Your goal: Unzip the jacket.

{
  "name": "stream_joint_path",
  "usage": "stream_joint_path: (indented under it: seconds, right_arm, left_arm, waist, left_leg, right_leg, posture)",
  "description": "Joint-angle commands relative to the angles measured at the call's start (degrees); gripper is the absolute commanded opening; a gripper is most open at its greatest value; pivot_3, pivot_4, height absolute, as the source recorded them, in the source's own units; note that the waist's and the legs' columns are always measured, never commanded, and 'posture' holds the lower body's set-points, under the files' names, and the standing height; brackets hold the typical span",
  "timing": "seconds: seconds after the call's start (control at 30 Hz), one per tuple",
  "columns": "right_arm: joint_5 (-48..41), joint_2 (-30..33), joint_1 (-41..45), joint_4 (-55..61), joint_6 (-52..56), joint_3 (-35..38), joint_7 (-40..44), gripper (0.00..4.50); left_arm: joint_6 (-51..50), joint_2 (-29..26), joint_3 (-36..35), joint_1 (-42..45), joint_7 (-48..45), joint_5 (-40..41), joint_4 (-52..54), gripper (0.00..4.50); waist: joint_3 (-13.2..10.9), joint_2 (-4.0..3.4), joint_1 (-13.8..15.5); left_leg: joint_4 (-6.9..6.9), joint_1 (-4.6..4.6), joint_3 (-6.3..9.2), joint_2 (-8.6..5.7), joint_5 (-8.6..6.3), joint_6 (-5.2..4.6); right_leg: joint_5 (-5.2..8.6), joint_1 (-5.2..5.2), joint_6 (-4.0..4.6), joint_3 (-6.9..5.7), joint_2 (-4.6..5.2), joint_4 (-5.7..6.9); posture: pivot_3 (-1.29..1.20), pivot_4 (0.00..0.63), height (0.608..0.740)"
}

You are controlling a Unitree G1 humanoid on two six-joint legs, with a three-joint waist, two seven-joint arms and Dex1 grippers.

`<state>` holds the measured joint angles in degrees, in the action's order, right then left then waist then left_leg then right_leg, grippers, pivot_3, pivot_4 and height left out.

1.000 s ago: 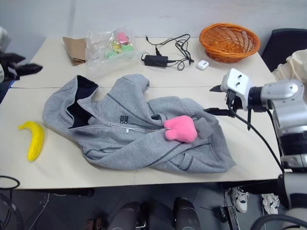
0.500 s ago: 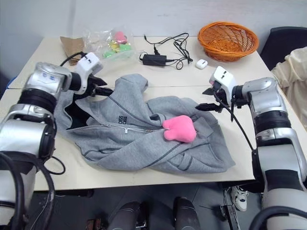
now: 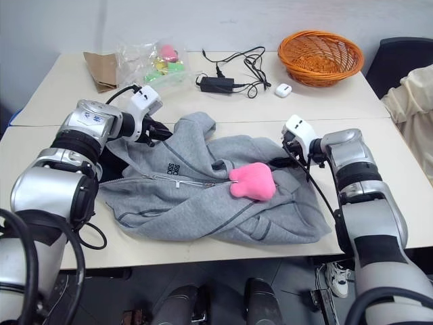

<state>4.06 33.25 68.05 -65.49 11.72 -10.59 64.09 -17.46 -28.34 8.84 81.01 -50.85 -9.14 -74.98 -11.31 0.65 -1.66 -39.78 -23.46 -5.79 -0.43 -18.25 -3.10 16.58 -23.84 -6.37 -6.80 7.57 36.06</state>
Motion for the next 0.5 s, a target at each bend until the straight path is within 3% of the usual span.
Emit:
stream_joint_path:
  seconds: [0.03,0.07,0.2,0.5]
  right_arm:
    - [-0.65,1.10,2.17,0.03,-0.05,2.40,-0.14,1.75]
    - [-0.71,1.44,2.26,0.08,0.06,2.65,0.00,1.41]
    - [-1.54,3.63,2.12,0.57,1.77,4.95,0.04,0.02]
    - [-8.03,12.16,-4.88,8.53,11.30,14.81,-4.24,0.02]
  left_arm:
    - [1.21,-1.16,-0.86,1.37,-0.16,-0.39,0.74,0.29]
    - [1.57,-1.27,-0.70,1.19,-0.18,-0.63,0.80,0.01]
    - [3.03,-1.66,-0.32,0.21,0.35,-1.42,0.79,0.00]
    - [4.85,-2.67,-1.99,-2.76,5.33,-1.23,0.30,0.00]
  waist:
    - [0.00,0.00,-0.01]
    - [0.00,0.00,0.01]
    - [0.00,0.00,0.07]
    - [0.00,0.00,0.22]
  left_leg:
    - [0.00,0.00,0.00,0.00,0.00,0.00]
    - [0.00,0.00,0.00,0.00,0.00,0.00]
    - [0.00,0.00,0.00,0.00,0.00,0.00]
    - [0.00,-0.01,0.07,-0.06,0.00,0.00]
  right_leg:
    - [0.00,0.00,0.00,0.00,0.00,0.00]
    - [0.00,0.00,0.00,0.00,0.00,0.00]
    - [0.00,0.00,0.00,0.00,0.00,0.00]
    - [0.00,0.03,0.00,-0.01,0.05,0.00]
  posture:
    - [0.00,0.150,0.740]
    - [0.00,0.150,0.740]
    - [0.00,0.150,0.740]
    - [0.00,0.150,0.740]
